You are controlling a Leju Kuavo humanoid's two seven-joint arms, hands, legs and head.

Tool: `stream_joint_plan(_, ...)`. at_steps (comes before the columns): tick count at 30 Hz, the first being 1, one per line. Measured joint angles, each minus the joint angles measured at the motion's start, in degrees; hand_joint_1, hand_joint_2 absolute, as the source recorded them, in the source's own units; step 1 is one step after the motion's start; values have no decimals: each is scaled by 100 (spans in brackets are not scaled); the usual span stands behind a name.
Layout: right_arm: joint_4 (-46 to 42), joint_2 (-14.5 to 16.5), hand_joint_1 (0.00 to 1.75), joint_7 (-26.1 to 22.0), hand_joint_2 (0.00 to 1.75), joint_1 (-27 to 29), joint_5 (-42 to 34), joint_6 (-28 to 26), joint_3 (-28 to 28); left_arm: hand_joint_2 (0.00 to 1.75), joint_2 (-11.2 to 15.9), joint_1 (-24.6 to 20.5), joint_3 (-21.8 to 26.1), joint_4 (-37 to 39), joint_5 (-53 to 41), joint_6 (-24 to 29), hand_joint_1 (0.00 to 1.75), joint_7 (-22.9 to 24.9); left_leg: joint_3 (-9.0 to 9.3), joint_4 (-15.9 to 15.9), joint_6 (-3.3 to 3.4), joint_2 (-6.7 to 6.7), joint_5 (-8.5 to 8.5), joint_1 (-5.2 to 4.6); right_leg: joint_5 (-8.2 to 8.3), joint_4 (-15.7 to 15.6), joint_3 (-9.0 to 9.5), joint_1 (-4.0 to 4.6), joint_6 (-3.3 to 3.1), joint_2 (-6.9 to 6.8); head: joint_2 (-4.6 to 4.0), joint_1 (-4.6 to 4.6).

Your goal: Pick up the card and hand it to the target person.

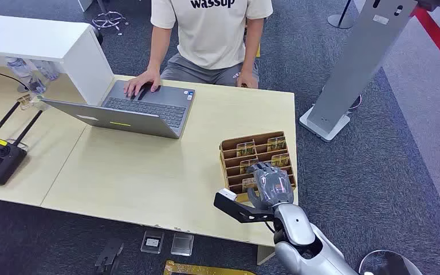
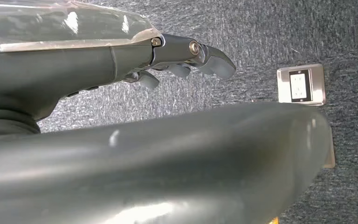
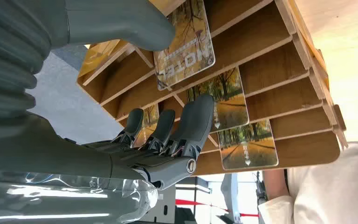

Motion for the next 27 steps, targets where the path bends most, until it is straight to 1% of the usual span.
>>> stream_joint_plan(6, 124, 4, 80, -1, 175, -20, -31, -8, 27, 0, -2, 1, 0, 0, 0, 7, 0, 0, 0, 0, 0, 0, 0, 0, 0, 0, 0, 0, 0, 0, 0, -3)
stream_joint_plan(9, 192, 4, 86, -1, 175, -33, -37, -19, 45, 0, -2, 1, 0, 0, 0, 8, 0, 0, 1, 0, 0, 0, 0, 0, 0, 0, 0, 0, 0, 0, 0, -2)
stream_joint_plan(14, 266, 4, 102, 0, 175, -81, -43, -65, 70, 0, -2, 2, 0, 0, 0, 8, 0, -1, 2, 0, 0, 0, 0, 0, 0, 0, 1, 0, 0, 0, 0, -1)
stream_joint_plan(21, 314, 2, 120, 10, 175, -90, -65, -81, 105, 0, -2, 5, 0, 0, -2, 8, 0, -2, 2, 0, 0, 0, 0, 0, 0, 0, 0, 0, 0, 1, 0, -2)
stream_joint_plan(25, 321, 2, 120, 10, 175, -91, -78, -90, 116, 0, -2, 5, 0, 0, -10, 8, 0, -2, 2, 0, 0, 0, 0, 0, 0, 0, 0, 0, 0, 1, 0, -3)
stream_joint_plan(27, 321, 2, 123, 11, 175, -91, -98, -97, 120, 0, -2, 5, 0, 0, -14, 8, 0, 0, 2, 0, 0, 0, 0, 0, 0, 0, 0, 0, 0, 1, 0, -4)
